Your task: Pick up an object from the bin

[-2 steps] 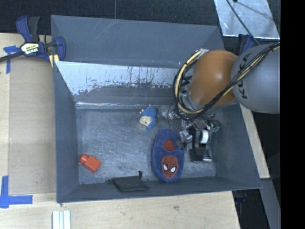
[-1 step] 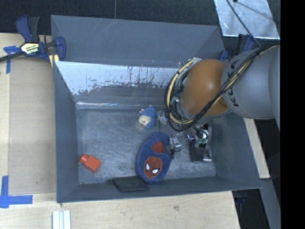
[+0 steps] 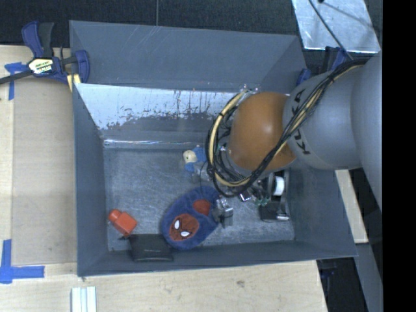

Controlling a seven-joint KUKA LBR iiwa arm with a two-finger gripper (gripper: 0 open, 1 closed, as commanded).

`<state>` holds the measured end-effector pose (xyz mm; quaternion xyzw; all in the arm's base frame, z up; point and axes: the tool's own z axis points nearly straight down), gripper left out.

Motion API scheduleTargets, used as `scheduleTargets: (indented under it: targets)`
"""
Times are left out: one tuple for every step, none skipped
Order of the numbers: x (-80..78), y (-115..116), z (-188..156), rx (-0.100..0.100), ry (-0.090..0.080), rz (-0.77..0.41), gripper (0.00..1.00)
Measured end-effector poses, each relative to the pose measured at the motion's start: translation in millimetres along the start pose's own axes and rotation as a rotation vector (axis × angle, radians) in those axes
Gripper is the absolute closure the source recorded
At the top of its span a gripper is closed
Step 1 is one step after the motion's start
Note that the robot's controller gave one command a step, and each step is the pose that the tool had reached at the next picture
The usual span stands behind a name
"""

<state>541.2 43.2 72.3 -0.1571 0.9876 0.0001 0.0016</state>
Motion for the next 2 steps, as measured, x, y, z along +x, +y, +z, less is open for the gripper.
scheduleTargets:
  targets:
    - [-3.9, -1.6, -3.3, 0.002, -0.013, 0.001, 1.00]
    - [14.7, -10.8, -161.4, 0.003, -0.008, 0.011, 1.00]
